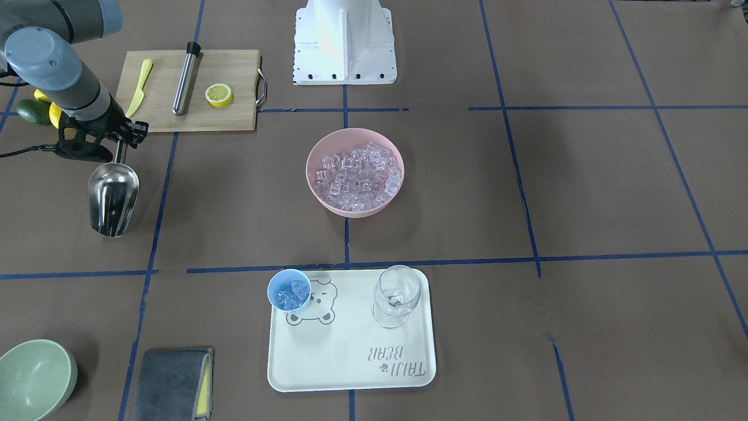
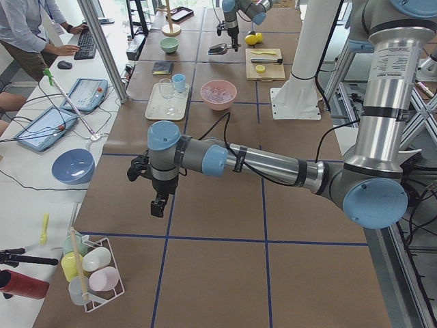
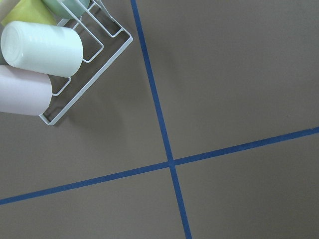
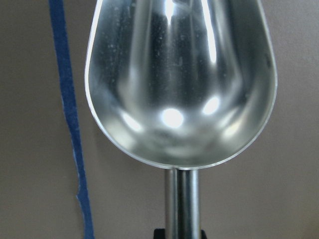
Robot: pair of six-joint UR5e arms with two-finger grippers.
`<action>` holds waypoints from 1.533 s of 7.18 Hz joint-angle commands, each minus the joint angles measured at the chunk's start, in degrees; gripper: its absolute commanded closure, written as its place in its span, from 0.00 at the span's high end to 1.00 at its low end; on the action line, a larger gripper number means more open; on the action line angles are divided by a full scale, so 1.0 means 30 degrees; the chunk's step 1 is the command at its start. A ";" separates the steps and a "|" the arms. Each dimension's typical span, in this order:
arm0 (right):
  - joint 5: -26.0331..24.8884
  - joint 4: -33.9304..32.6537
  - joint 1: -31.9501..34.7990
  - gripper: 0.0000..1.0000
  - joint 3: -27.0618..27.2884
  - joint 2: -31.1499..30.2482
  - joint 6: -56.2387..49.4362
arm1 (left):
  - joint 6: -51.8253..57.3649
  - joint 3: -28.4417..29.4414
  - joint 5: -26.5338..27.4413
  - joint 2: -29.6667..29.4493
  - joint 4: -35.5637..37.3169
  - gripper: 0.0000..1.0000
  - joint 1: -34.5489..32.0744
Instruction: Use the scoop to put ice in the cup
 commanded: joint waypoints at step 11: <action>0.0571 0.0234 0.7871 1.00 0.0823 0.0438 -0.8032 | 0.3531 -0.0226 -0.0291 -0.0778 0.4067 1.00 -0.0176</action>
